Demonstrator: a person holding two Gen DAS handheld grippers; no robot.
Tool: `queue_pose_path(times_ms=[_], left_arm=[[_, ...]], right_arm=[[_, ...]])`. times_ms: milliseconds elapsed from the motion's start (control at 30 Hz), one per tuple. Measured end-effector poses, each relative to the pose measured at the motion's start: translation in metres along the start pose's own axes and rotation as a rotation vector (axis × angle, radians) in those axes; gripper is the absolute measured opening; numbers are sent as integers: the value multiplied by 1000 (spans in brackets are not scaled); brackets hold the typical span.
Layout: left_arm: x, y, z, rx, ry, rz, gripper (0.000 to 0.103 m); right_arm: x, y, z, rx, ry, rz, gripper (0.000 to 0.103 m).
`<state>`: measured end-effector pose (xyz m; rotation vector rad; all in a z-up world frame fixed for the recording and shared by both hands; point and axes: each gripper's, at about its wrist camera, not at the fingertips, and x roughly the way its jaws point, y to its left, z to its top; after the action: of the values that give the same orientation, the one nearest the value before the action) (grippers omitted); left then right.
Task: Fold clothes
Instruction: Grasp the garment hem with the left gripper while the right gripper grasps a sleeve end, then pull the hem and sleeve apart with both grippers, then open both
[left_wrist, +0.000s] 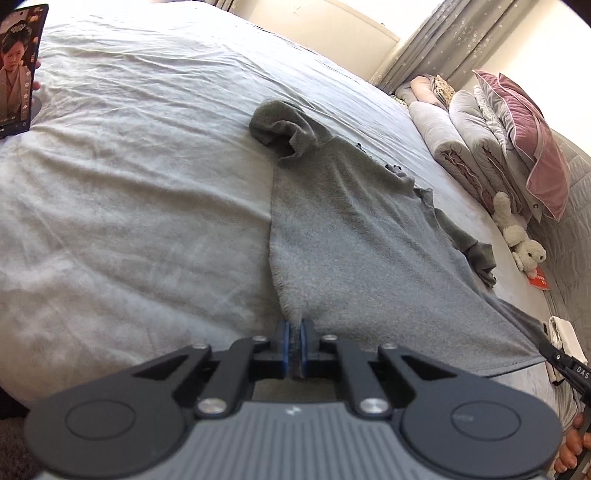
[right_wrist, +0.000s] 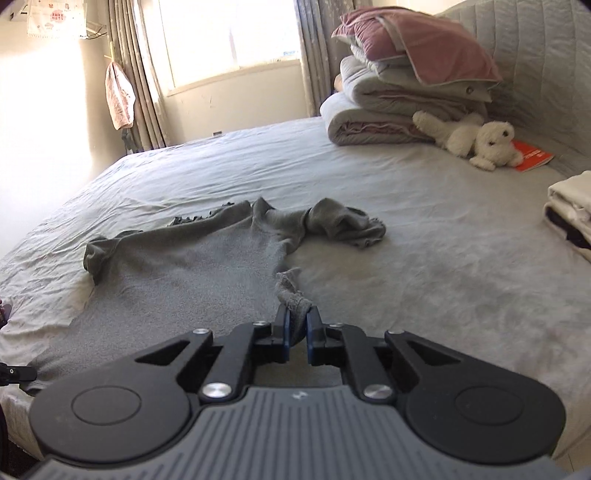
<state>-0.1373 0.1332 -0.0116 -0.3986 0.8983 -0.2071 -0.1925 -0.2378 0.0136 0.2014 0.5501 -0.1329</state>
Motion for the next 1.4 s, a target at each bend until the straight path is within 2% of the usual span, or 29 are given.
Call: queue_pose_path(times_ms=[100, 333, 533, 600, 667, 700, 767, 800, 900, 1033, 1233, 1400], left_arm=[[2, -6, -7, 48, 23, 25, 5], [13, -7, -27, 112, 76, 80, 5], [14, -9, -32, 142, 82, 97, 6], [14, -10, -31, 157, 85, 100, 9], [14, -11, -28, 161, 95, 101, 12], [13, -13, -24, 163, 89, 107, 15], [11, -17, -17, 171, 68, 123, 39], [9, -19, -14, 175, 58, 131, 41], [10, -25, 3, 183, 15, 138, 43], [20, -36, 31, 182, -36, 88, 46], [58, -69, 65, 249, -57, 56, 53], [101, -91, 81, 322, -101, 49, 57]], right_arm=[[-7, -4, -13, 14, 19, -31, 9], [23, -16, -50, 61, 176, -82, 9], [36, -15, -67, 24, 215, -114, 9], [37, -11, -67, -15, 219, -124, 9], [36, -9, -64, -51, 224, -137, 16], [36, -8, -61, -65, 223, -148, 26], [35, -7, -54, -91, 212, -167, 30], [35, -7, -49, -102, 201, -173, 32], [39, -9, -31, -103, 177, -160, 34], [58, -12, -8, -74, 174, -120, 37], [102, -3, 18, -82, 163, -92, 40], [141, 15, 32, -122, 137, -48, 42]])
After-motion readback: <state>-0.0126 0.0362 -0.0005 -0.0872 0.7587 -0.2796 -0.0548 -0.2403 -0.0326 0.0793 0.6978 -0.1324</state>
